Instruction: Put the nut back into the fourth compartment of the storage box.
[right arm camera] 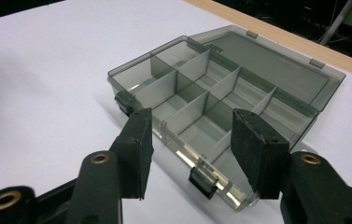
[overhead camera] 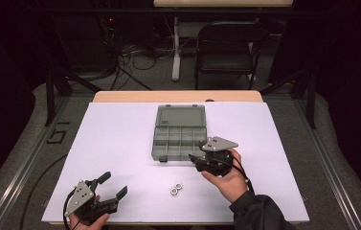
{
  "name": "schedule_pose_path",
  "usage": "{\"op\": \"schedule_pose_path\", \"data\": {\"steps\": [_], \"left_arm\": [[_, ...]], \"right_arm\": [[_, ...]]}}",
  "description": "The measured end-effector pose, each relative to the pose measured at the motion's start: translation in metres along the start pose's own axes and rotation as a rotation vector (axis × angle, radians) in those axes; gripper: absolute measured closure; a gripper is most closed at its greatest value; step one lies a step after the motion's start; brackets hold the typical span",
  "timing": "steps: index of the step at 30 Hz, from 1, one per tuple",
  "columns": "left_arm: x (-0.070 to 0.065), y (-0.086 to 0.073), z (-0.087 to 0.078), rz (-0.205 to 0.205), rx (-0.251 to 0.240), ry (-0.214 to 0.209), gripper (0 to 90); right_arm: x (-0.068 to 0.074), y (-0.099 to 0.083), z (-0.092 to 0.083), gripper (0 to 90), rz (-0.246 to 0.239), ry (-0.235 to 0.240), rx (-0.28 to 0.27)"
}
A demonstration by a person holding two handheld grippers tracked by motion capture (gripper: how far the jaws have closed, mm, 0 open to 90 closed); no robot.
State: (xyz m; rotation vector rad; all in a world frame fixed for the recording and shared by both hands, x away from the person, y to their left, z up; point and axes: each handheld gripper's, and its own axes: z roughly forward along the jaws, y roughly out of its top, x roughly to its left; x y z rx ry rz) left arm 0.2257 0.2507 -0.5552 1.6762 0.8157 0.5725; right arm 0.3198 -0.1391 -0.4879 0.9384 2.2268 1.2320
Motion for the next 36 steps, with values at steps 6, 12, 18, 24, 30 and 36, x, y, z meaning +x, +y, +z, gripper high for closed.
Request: {"op": "schedule_pose_path", "data": {"steps": [6,12,18,24,30,36], "left_arm": [[0.000,0.000,0.000,-0.004,0.007,0.000,17.4],[0.000,0.000,0.000,-0.002,0.008,0.004,16.7],[0.001,0.000,0.000,-0.004,0.009,0.008,16.1],[0.000,0.000,0.000,-0.001,0.008,0.005,16.2],[0.000,0.000,0.000,0.005,0.009,0.007,16.2],[0.000,0.000,0.000,0.001,0.009,0.002,16.3]], "right_arm": [[0.012,-0.009,-0.001,47.8,-0.019,0.027,-0.012],[0.026,-0.014,0.000,47.6,-0.056,0.047,-0.022],[0.037,-0.021,0.003,50.3,-0.067,0.095,-0.014],[0.044,-0.030,0.008,54.8,-0.059,0.125,0.010],[0.050,-0.036,0.012,59.5,-0.056,0.146,0.028],[0.057,-0.046,0.022,61.3,-0.042,0.163,0.069]]}}
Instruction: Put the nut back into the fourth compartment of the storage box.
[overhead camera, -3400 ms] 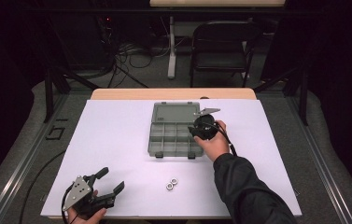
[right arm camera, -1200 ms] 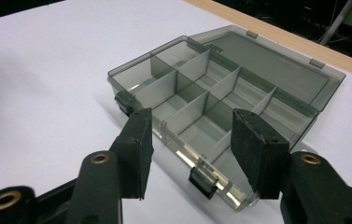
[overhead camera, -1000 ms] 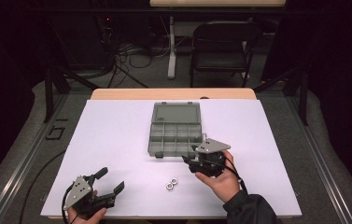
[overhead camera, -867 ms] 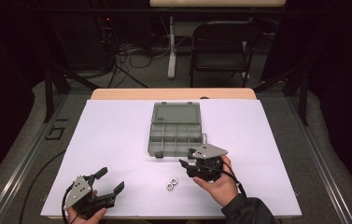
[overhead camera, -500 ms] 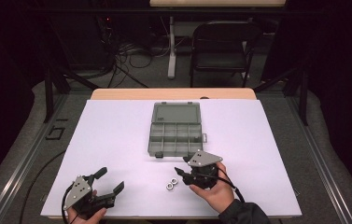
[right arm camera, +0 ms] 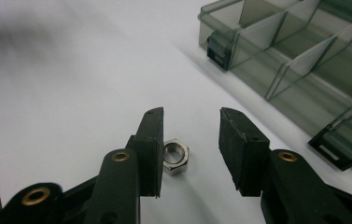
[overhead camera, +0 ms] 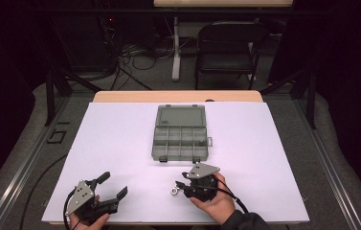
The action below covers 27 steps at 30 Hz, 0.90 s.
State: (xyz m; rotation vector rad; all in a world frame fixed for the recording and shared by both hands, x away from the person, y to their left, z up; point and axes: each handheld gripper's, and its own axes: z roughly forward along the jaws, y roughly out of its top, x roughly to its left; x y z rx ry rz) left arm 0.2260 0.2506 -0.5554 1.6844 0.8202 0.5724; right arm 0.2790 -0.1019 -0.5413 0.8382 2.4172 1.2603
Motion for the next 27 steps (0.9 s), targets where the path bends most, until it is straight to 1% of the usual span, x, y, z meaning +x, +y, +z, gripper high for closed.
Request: {"op": "schedule_pose_path", "data": {"steps": [1,2,7,13,14,15,18,19,23,26,27], "left_arm": [[0.000,0.000,0.000,0.000,0.000,0.000,16.3],[0.000,0.000,0.000,0.000,0.000,0.000,16.3],[0.000,0.000,0.000,0.000,-0.001,0.001,16.3],[0.000,0.000,0.000,0.001,0.000,-0.001,16.3],[0.000,0.000,0.000,0.001,0.000,0.000,16.3],[0.000,0.000,0.000,0.000,0.000,-0.001,16.3],[0.000,0.000,0.000,-0.001,0.000,-0.002,16.3],[0.000,0.000,0.000,-0.001,0.000,-0.002,16.3],[0.000,0.000,0.000,-0.001,-0.002,-0.002,16.3],[0.000,0.000,0.000,-0.004,-0.002,-0.001,16.3],[0.001,0.000,0.000,0.002,-0.001,0.000,16.4]], "right_arm": [[0.001,-0.001,0.001,61.4,0.002,0.007,0.022],[0.001,-0.002,0.002,61.6,0.001,0.007,0.028],[0.003,-0.004,0.009,62.2,0.006,0.013,0.042],[0.002,-0.006,0.013,62.4,0.014,0.014,0.059],[0.003,-0.007,0.015,62.4,0.020,0.012,0.047],[0.002,-0.007,0.014,62.6,0.019,0.018,0.065],[0.002,-0.008,0.016,63.2,0.024,0.019,0.066],[0.002,-0.008,0.017,63.7,0.023,0.021,0.074],[0.001,-0.008,0.017,64.3,0.044,0.026,0.069],[0.000,-0.008,0.018,64.7,0.049,0.027,0.068],[0.000,-0.008,0.019,65.0,0.054,0.027,0.067]]}}
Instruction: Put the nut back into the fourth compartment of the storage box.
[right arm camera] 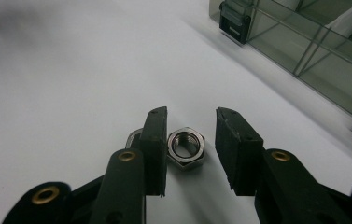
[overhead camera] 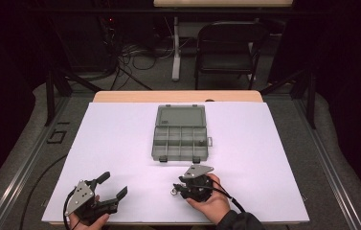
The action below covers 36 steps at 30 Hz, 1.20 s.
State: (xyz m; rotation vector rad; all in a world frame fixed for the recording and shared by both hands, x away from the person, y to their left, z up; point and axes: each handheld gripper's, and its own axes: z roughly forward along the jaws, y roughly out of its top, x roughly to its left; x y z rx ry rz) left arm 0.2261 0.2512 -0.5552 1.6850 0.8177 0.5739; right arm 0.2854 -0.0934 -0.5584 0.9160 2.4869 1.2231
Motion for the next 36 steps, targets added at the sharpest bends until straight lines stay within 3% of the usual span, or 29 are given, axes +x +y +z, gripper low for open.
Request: {"op": "schedule_pose_path", "data": {"steps": [17,21,25,29,33,35,36], "left_arm": [[-0.0001,0.0000,0.0002,-0.002,-0.003,0.000,16.4],[-0.0004,-0.0001,0.0002,-0.006,-0.002,-0.001,16.4],[-0.0001,-0.0001,0.0000,-0.007,-0.001,-0.002,16.4],[-0.0002,-0.0001,0.0002,-0.007,-0.001,-0.004,16.4],[0.0000,-0.0001,0.0002,-0.004,-0.001,-0.003,16.4],[-0.0003,-0.0001,0.0002,-0.008,-0.001,-0.003,16.4],[-0.0002,-0.0001,0.0001,-0.004,-0.001,-0.002,16.4]], "right_arm": [[-0.0002,-0.0005,0.0014,66.8,0.005,-0.002,-0.004],[-0.0006,-0.0019,0.0031,67.6,0.004,-0.005,0.036],[0.0000,-0.0030,0.0048,69.0,0.007,-0.005,0.040],[-0.0001,-0.0038,0.0068,69.4,0.008,-0.010,0.020],[0.0006,-0.0032,0.0054,69.7,-0.001,-0.014,0.042],[0.0005,-0.0036,0.0066,70.0,-0.013,-0.014,0.019],[-0.0001,-0.0029,0.0049,70.1,-0.019,-0.012,0.041]]}}
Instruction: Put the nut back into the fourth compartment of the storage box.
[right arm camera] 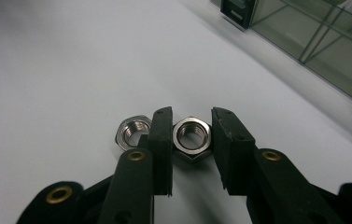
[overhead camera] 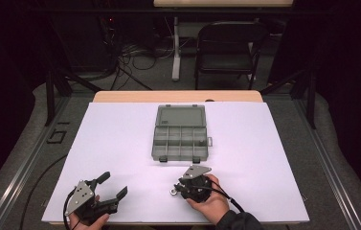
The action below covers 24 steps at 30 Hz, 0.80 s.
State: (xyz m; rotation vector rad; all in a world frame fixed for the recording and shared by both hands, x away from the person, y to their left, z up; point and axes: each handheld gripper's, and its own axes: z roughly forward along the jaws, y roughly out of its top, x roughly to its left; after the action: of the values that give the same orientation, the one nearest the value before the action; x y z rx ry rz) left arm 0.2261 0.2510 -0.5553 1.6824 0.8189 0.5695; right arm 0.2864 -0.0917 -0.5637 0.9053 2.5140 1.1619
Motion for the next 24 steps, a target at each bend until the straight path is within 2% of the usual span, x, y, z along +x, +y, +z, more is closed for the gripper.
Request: {"op": "schedule_pose_path", "data": {"steps": [10,12,20,21,22,24], "left_arm": [[0.000,0.000,0.000,-0.002,-0.001,-0.001,16.4],[0.000,0.000,0.000,-0.003,0.000,-0.001,16.4],[0.000,0.000,0.000,0.000,0.000,0.001,16.4],[0.000,0.000,0.000,0.000,0.000,0.000,16.4],[0.000,0.000,0.000,0.000,0.000,0.000,16.4],[0.000,0.000,0.000,-0.002,0.000,0.001,16.4]], "right_arm": [[0.000,0.000,-0.001,70.2,-0.003,0.006,0.003],[0.000,0.001,-0.001,70.2,-0.004,0.004,-0.010],[-0.003,0.006,-0.012,70.2,-0.001,0.009,-0.035],[-0.004,0.007,-0.013,70.2,0.000,0.007,-0.055],[-0.004,0.009,-0.016,70.3,-0.003,0.011,-0.039],[-0.005,0.011,-0.019,70.2,0.002,0.017,-0.046]]}}
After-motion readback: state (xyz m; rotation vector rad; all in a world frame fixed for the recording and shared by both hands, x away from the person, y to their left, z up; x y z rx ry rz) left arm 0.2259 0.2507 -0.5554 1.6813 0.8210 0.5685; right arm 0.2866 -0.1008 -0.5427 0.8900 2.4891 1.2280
